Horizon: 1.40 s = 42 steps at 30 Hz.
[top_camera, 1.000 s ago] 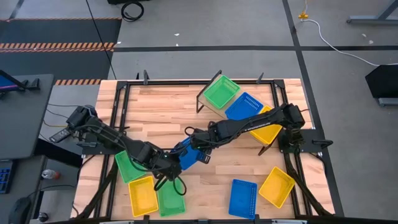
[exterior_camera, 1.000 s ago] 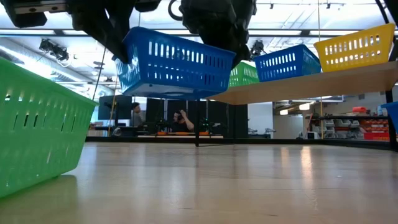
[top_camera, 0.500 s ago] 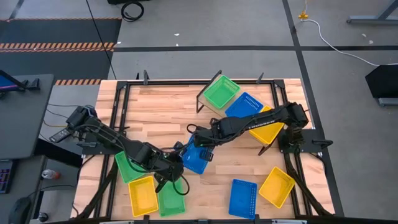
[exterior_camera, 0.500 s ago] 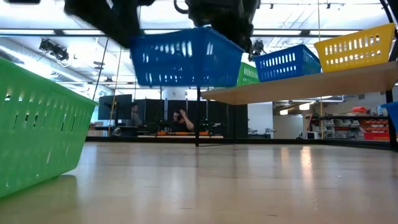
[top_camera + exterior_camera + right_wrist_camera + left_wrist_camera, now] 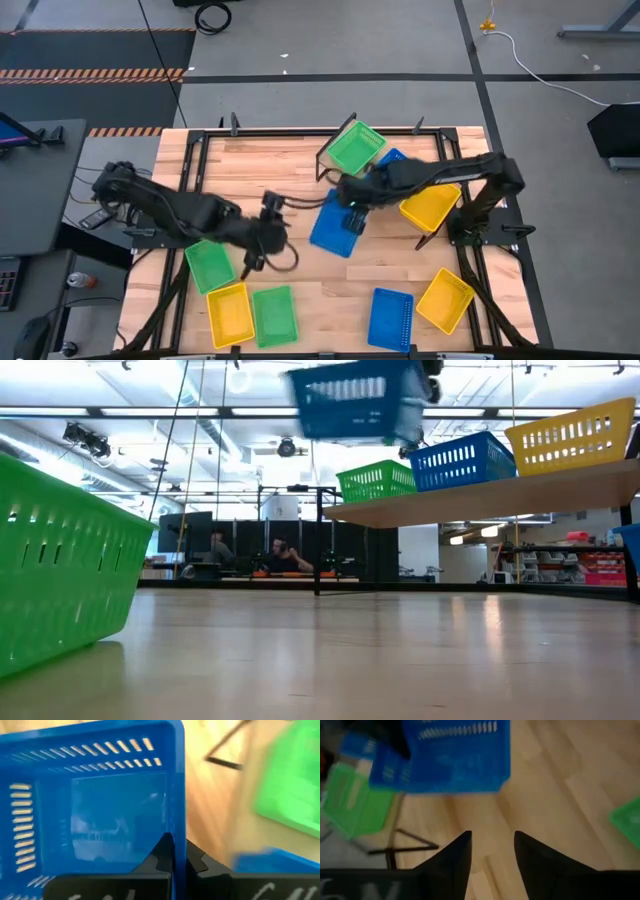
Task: Stack baskets on shelf by color
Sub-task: Stack the top blue bin on top of the blue bin on the shelf
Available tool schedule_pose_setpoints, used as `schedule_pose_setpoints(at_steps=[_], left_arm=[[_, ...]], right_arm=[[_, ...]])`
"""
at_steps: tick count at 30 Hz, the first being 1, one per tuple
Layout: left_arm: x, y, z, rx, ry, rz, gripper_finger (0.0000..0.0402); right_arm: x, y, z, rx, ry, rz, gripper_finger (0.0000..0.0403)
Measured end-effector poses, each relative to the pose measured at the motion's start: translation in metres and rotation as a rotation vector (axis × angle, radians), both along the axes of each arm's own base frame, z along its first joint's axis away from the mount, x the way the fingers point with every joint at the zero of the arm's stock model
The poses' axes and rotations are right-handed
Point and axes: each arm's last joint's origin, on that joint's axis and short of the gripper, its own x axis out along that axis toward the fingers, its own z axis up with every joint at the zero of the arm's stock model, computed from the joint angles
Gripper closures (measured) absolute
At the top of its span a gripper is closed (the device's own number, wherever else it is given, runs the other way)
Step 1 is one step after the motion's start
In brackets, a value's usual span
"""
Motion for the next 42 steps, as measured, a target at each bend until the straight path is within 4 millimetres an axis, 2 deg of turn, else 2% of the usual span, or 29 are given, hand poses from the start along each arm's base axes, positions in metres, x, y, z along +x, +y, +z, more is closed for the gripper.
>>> schedule_pose_setpoints(at_steps=[4,10,15,19,30,34,39,42], left_arm=[[-0.005,0.016,0.014,-0.078,-0.101,0.041,0.0278],[-0.002,0.037,0.008,-0.182,-0.234,0.052,0.0301],[0.003,0.051,0.002,-0.219,-0.324,0.073,0.0310],[0.009,0.058,0.001,-0.211,-0.393,0.076,0.0310],[0.024,0.089,-0.027,-0.313,-0.584,0.033,0.0311],[0.025,0.098,-0.038,-0.365,-0.640,0.027,0.0311],[0.022,0.107,-0.061,-0.378,-0.632,0.030,0.0312],[0.020,0.116,-0.067,-0.385,-0.626,0.055,0.0311]], right_arm=[[-0.025,-0.008,0.023,-0.020,-0.030,-0.026,0.0394],[-0.066,-0.023,0.051,-0.079,-0.047,-0.087,0.0394],[-0.094,-0.038,0.063,-0.101,-0.011,-0.145,0.0394],[-0.108,-0.051,0.068,-0.118,0.023,-0.180,0.0394],[-0.130,-0.076,0.075,-0.146,0.067,-0.215,0.0394],[-0.131,-0.083,0.072,-0.142,0.083,-0.239,0.0394],[-0.131,-0.087,0.063,-0.090,0.112,-0.243,0.0394],[-0.130,-0.088,0.061,-0.078,0.120,-0.241,0.0394]])
